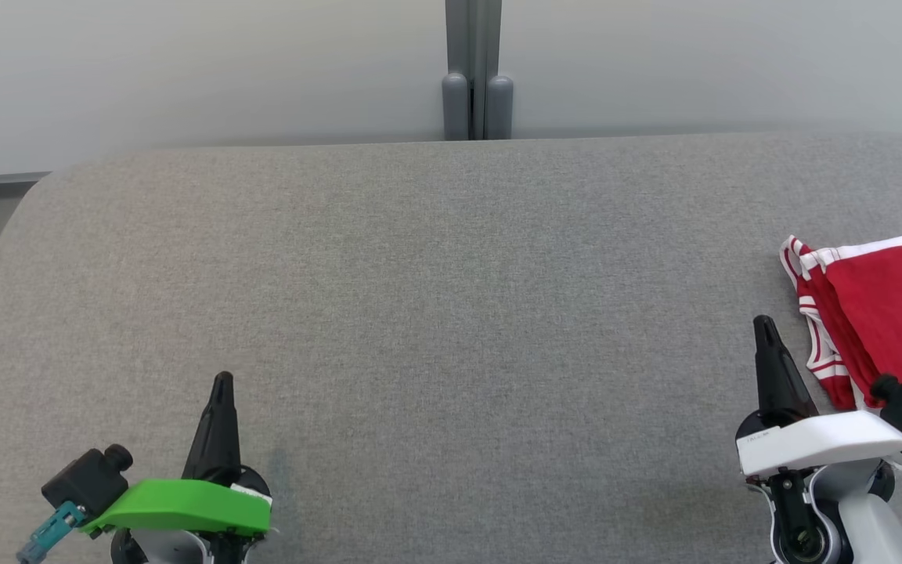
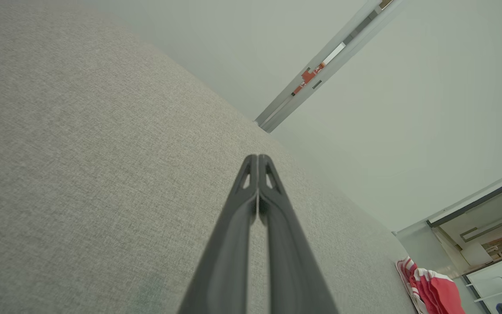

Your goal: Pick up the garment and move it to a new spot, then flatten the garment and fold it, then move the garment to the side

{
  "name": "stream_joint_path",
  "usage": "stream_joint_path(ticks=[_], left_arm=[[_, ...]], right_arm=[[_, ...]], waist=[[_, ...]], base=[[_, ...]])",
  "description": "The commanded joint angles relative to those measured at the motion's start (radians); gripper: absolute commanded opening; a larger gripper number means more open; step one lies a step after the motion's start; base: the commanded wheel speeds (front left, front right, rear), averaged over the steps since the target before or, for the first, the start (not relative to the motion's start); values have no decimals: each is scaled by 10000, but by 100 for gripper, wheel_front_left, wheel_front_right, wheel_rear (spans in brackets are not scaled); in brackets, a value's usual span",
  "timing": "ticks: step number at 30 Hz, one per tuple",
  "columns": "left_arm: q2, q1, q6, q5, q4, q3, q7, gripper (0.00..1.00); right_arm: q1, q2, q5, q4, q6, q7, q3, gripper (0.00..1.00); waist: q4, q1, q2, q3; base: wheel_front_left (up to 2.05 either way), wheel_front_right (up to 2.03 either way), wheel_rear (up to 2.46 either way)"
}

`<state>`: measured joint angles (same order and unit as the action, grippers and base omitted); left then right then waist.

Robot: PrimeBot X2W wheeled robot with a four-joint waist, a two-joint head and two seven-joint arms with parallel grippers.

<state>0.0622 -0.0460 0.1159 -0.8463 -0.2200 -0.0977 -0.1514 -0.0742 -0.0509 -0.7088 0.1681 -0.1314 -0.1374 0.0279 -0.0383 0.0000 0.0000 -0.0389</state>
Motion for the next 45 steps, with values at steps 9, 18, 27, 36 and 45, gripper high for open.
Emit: stream_joint_path(ticks=[9, 18, 27, 36, 45], left_arm=[[136, -344, 67, -1315, 88, 274, 322, 0], [156, -395, 84, -2295, 53, 476, 603, 0], [167, -444, 99, -3173, 16, 654, 862, 0], [170, -477, 108, -3991, -25, 843, 1113, 0], [170, -524, 121, -4729, -63, 1016, 1343, 0]], right_arm=[[-262, -87, -1474, 24, 3, 364, 126, 0], [-286, -100, -2599, 128, 4, 657, 209, 0], [-294, -107, -3593, 222, 5, 921, 285, 0], [-312, -111, -4535, 313, 6, 1180, 363, 0], [-334, -112, -5397, 396, 7, 1411, 434, 0]], waist=[[38, 0, 0, 35], [74, 0, 0, 69], [109, 0, 0, 101], [145, 0, 0, 135], [181, 0, 0, 169]], base=[[0, 0, 0], [0, 0, 0], [0, 0, 0], [0, 0, 0], [0, 0, 0]])
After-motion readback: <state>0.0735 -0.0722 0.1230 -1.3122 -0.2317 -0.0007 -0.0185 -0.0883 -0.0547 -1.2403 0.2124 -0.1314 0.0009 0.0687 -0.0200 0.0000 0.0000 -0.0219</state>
